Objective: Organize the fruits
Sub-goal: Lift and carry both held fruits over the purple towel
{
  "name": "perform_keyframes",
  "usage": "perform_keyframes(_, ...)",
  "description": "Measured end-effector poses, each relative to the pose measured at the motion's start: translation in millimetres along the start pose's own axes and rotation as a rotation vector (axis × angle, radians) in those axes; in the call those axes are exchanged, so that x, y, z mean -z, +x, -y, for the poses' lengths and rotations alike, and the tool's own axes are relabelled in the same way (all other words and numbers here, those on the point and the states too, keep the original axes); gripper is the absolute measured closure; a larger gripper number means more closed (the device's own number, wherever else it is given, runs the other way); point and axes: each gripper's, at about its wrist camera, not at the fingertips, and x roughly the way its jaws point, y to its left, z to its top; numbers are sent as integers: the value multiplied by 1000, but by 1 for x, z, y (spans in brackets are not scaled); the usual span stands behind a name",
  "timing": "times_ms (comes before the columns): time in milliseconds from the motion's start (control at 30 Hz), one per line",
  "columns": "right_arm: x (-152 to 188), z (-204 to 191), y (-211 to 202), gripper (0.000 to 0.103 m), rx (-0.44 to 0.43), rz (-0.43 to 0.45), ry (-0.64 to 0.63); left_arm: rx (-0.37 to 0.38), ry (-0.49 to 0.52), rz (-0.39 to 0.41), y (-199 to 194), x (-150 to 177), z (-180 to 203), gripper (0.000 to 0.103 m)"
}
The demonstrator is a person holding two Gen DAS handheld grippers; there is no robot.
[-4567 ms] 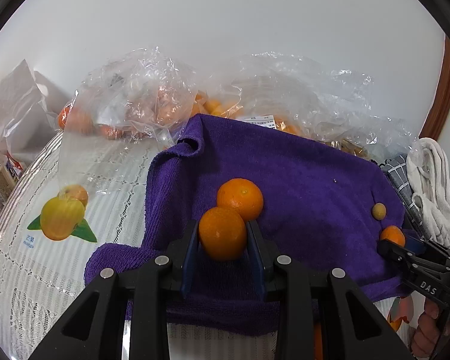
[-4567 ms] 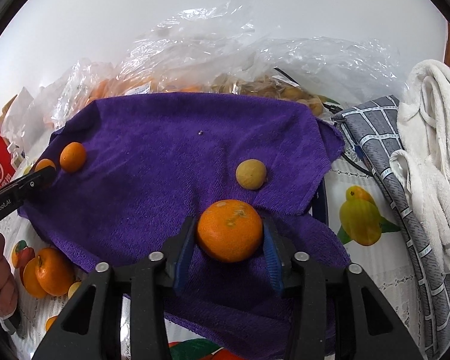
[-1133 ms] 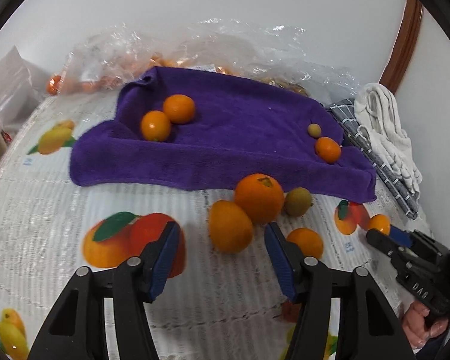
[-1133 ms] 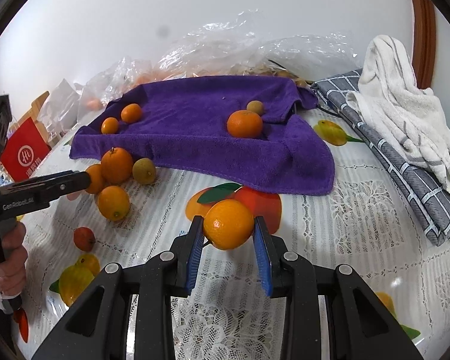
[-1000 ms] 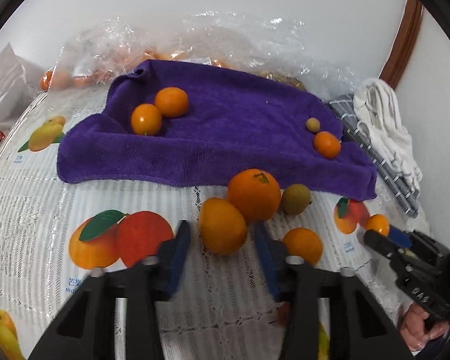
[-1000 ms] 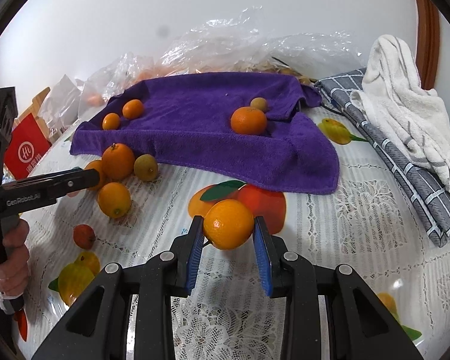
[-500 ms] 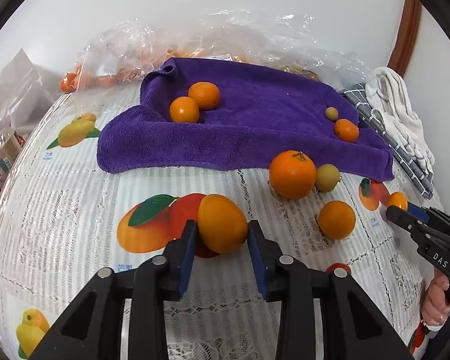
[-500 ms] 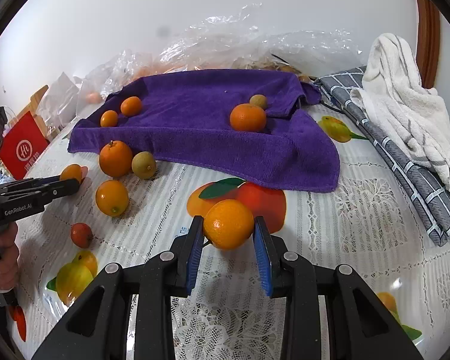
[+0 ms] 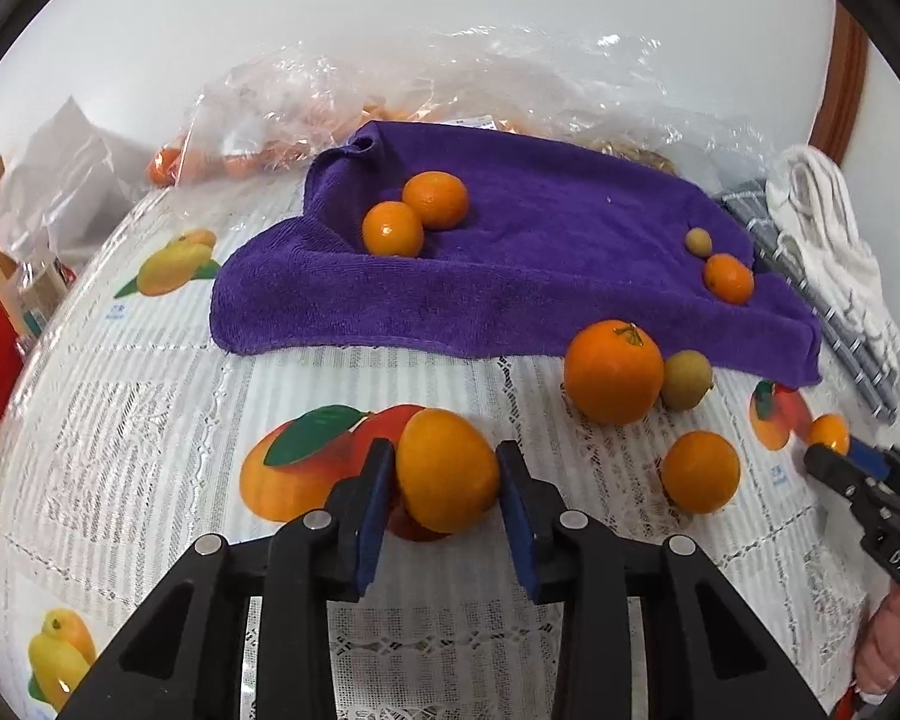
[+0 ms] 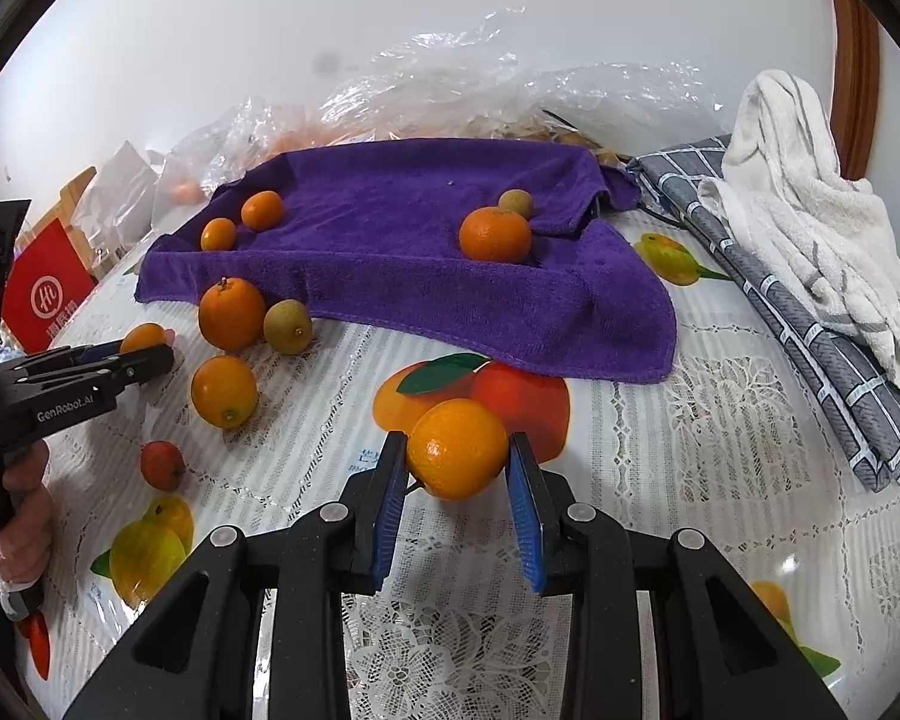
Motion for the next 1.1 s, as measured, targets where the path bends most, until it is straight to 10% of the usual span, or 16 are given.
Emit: perform_keyframes(1100,-4,-1,-10,70,6,44,3,86,-30,211,-42,1,-2,72)
